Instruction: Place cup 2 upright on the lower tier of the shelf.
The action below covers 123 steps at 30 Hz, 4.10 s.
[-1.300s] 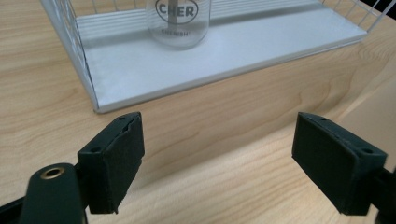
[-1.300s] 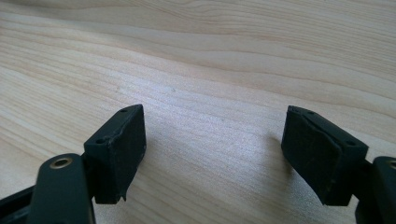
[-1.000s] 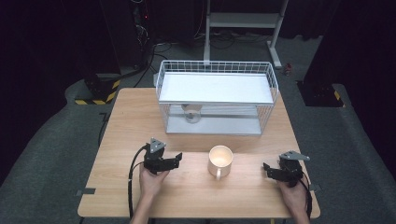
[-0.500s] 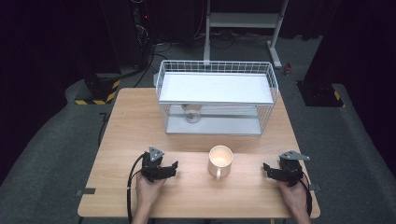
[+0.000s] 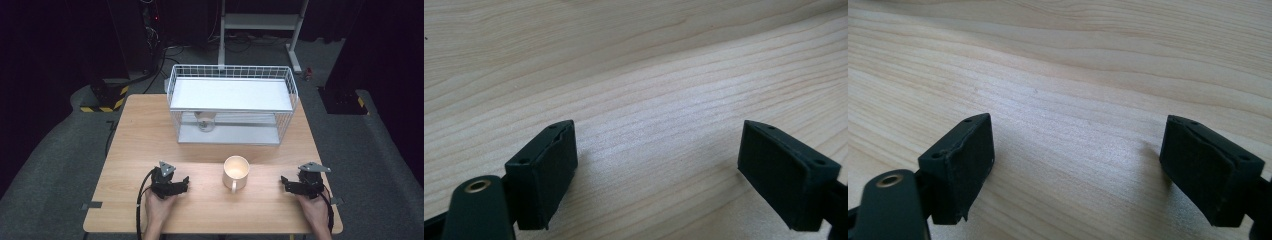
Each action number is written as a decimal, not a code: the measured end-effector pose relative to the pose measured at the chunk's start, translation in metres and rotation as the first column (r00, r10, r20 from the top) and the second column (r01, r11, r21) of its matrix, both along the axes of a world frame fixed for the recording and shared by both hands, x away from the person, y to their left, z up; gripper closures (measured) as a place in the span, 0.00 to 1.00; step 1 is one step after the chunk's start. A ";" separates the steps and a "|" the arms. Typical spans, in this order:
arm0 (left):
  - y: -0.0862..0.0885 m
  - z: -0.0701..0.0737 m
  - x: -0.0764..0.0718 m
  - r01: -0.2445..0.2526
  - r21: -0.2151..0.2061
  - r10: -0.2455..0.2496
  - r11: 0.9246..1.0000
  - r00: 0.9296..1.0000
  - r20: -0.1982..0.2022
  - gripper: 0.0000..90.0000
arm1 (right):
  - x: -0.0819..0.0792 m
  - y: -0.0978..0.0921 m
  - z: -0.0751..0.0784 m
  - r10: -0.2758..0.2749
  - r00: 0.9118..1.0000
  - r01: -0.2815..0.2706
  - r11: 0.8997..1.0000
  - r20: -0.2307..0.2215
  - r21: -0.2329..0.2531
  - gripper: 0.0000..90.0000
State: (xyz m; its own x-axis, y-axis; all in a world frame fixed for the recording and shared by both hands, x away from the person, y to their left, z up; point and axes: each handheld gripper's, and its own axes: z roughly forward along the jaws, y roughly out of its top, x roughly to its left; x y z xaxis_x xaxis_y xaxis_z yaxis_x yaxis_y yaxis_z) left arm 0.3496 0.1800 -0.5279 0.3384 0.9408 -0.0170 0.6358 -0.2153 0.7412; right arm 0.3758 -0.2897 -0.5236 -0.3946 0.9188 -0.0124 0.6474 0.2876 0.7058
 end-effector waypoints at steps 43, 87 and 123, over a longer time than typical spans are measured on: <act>-0.002 0.000 -0.001 -0.016 0.030 0.016 0.999 1.000 -0.004 0.18 | -0.043 0.102 0.037 0.331 0.934 -0.353 0.917 0.137 0.187 0.10; -0.002 0.000 -0.001 -0.016 0.029 0.016 0.999 1.000 -0.004 0.18 | -0.007 0.149 0.061 0.391 0.901 -0.418 0.898 0.187 0.139 0.10; -0.002 0.000 -0.001 -0.020 0.026 0.020 0.999 1.000 0.001 0.19 | 0.000 0.158 0.048 0.392 0.909 -0.408 0.906 0.142 0.115 0.10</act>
